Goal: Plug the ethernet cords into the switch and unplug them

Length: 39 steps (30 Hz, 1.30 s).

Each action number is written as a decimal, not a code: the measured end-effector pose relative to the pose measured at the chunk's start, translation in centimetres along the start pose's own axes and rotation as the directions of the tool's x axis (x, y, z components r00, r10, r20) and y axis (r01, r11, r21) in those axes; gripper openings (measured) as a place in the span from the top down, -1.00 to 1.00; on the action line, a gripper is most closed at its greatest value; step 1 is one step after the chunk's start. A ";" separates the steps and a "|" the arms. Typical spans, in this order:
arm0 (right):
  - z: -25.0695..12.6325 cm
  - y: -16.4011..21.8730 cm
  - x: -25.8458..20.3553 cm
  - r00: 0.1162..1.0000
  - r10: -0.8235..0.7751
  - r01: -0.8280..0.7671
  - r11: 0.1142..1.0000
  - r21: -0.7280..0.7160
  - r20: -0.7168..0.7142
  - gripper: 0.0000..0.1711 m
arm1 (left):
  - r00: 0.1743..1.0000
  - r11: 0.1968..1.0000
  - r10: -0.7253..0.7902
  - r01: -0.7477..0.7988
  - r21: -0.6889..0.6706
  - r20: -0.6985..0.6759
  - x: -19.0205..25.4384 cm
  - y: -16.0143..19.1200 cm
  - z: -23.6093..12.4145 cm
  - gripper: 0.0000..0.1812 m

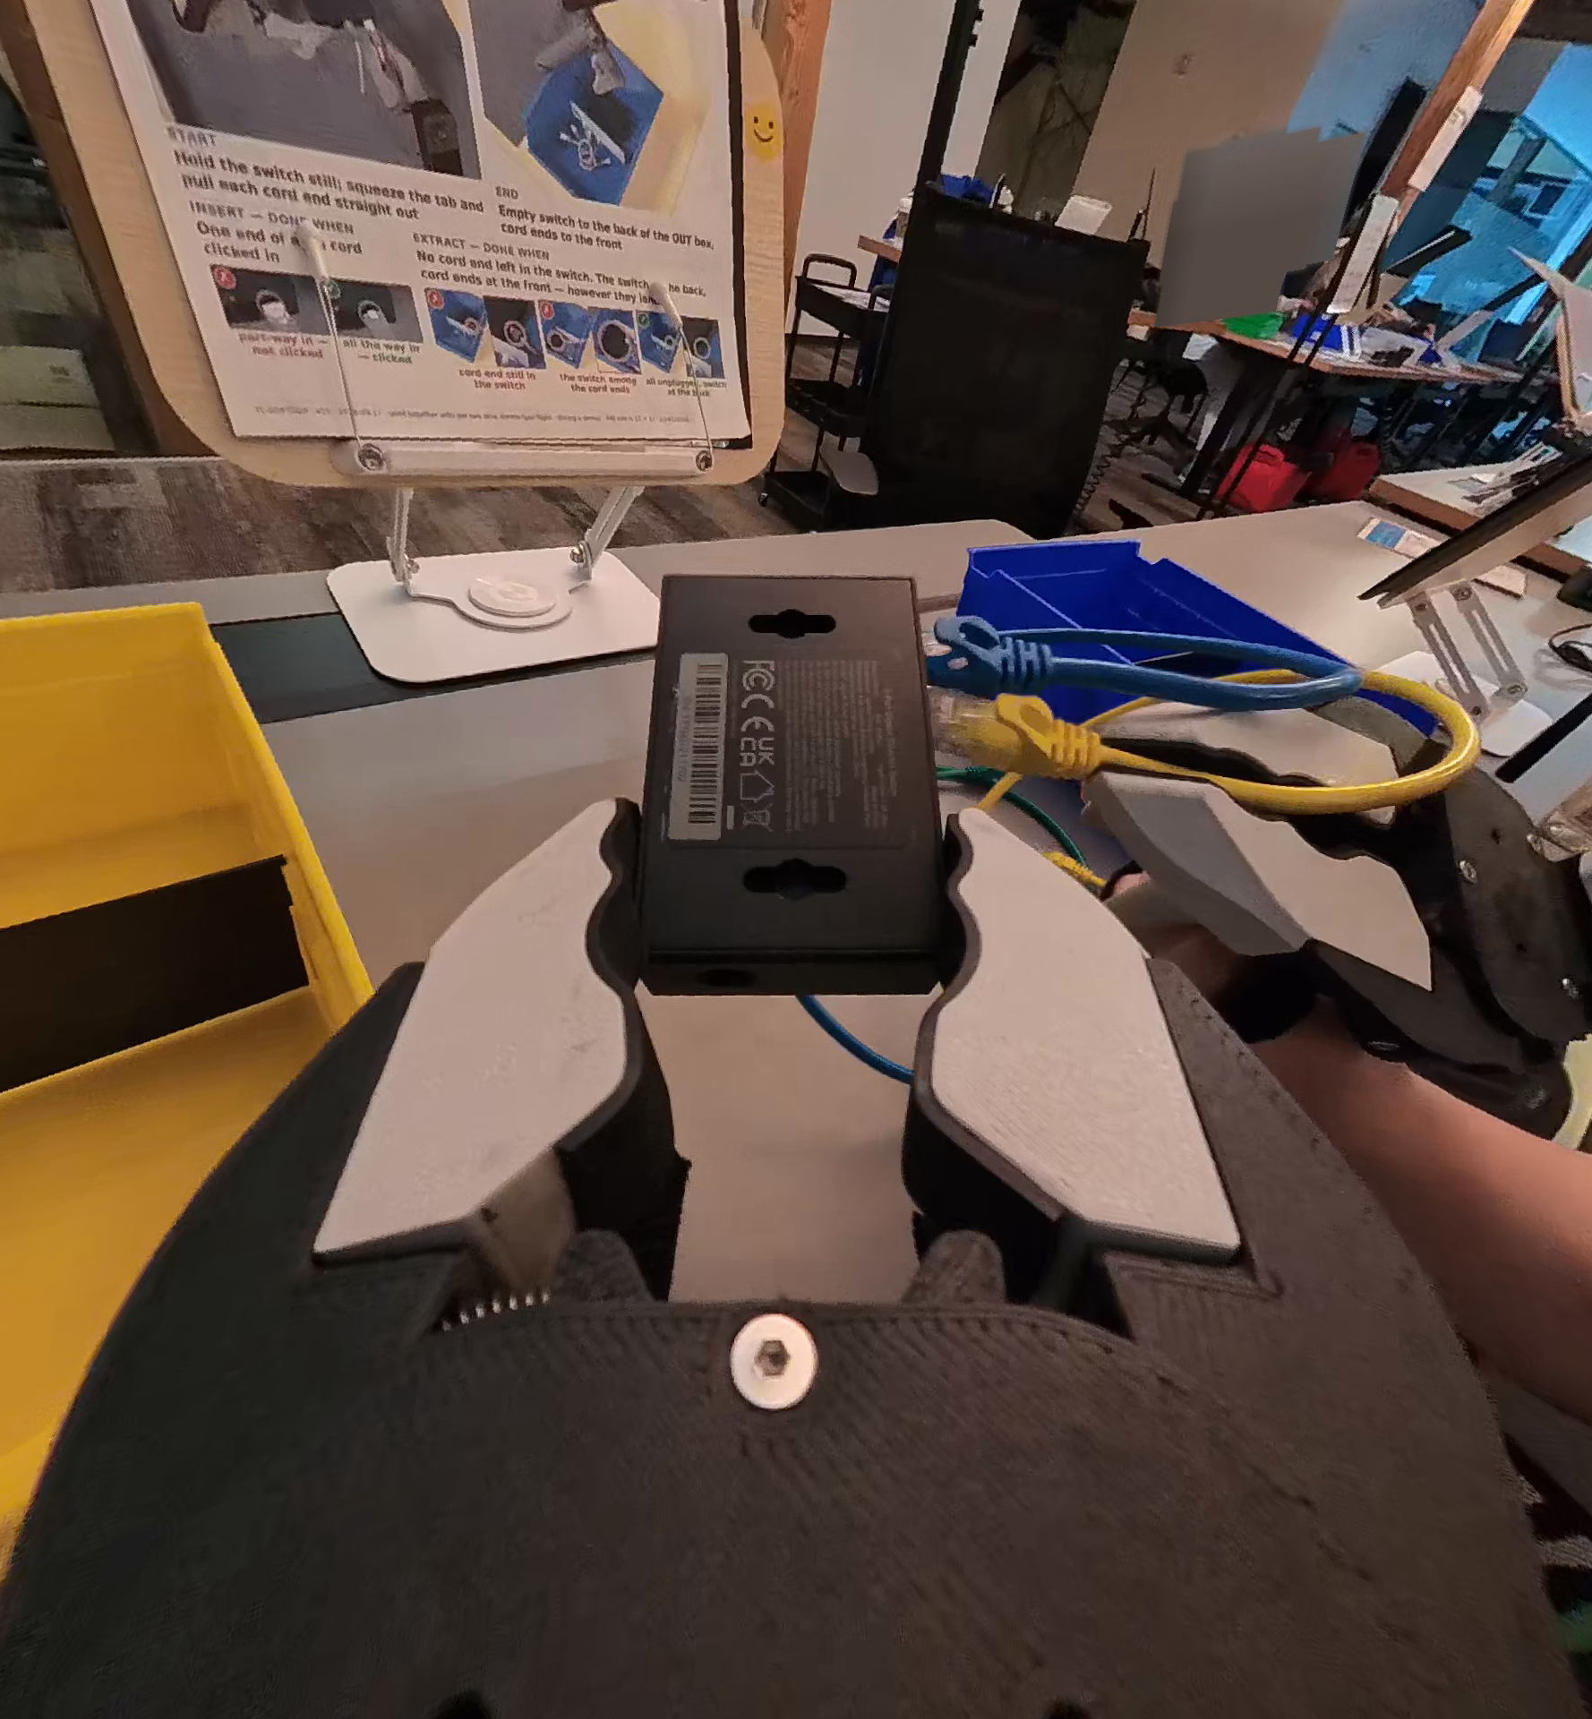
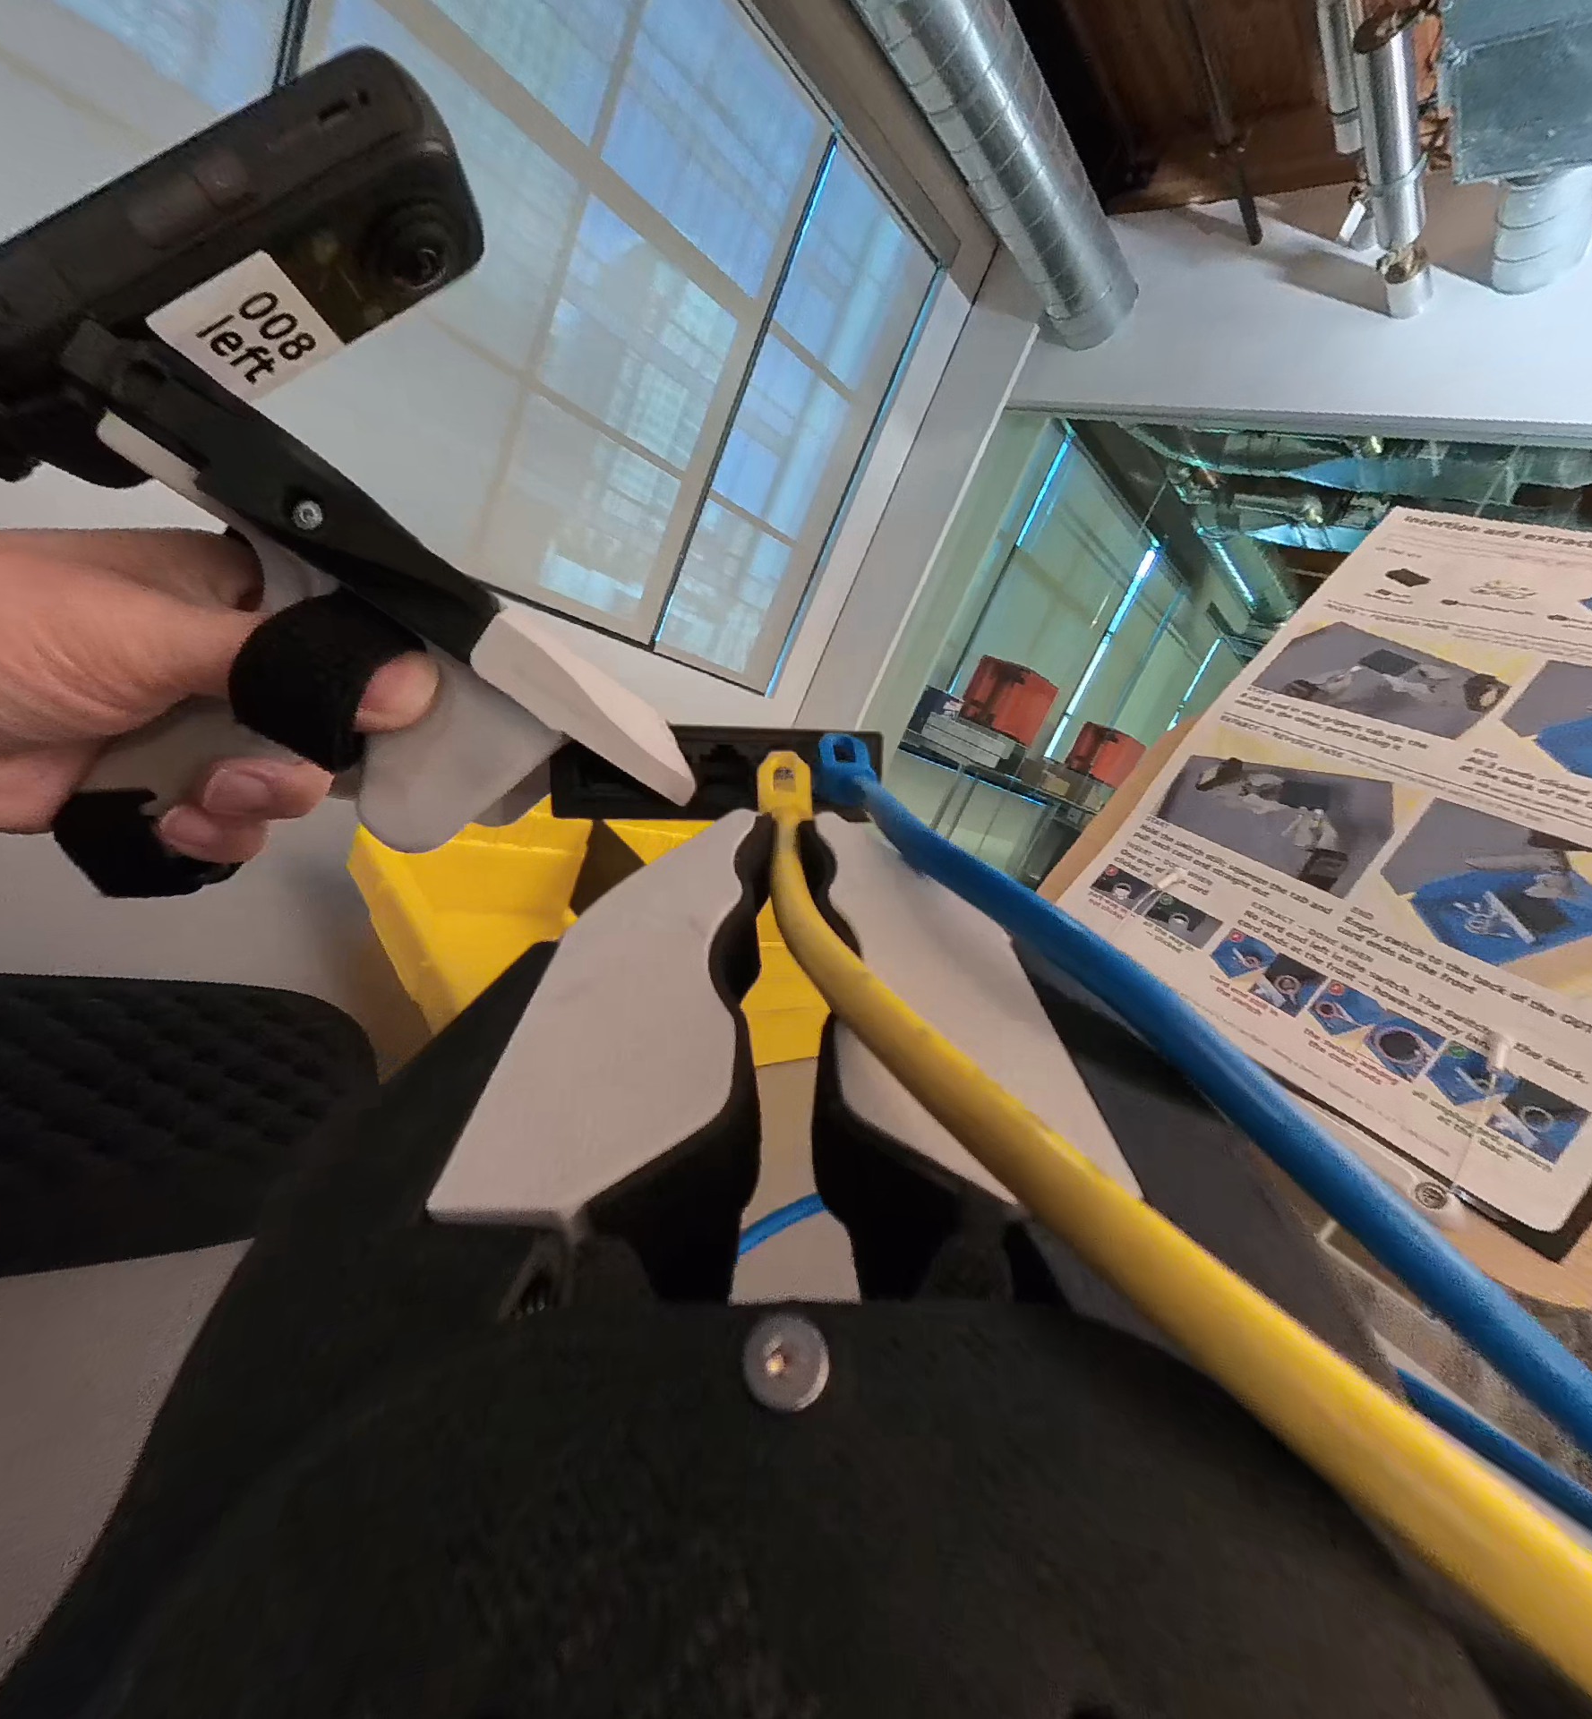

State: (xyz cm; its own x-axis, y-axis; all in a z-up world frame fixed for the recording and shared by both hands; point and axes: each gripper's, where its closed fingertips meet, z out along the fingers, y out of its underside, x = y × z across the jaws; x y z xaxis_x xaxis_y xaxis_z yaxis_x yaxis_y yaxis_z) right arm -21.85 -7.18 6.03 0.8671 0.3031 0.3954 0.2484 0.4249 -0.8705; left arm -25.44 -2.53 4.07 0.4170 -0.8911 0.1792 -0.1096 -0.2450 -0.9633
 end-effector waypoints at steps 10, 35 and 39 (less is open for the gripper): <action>-0.2 -0.2 0.1 0.999 0.047 -0.047 0.998 0.043 0.002 0.93 | 0.998 0.998 0.064 -0.064 -0.018 0.009 0.5 -0.1 0.2 0.34; -2.7 -3.2 -0.4 0.989 -0.147 0.144 0.976 0.165 0.007 0.93 | 0.970 0.967 0.198 -0.170 0.193 -0.139 4.7 -1.8 -0.4 0.29; -2.9 -2.1 -0.4 0.987 -0.159 0.155 0.978 0.138 0.012 0.93 | 0.969 0.984 0.147 -0.122 0.133 -0.198 4.2 -0.2 0.8 0.34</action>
State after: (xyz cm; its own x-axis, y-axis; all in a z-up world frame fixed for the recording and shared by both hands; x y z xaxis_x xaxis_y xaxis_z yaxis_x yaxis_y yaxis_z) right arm -21.48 -10.70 6.86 0.8116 0.2420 0.5318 0.3183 0.5802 -0.7497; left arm -22.89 -5.94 4.86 0.2093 -0.9752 0.0719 -0.0386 -0.0817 -0.9959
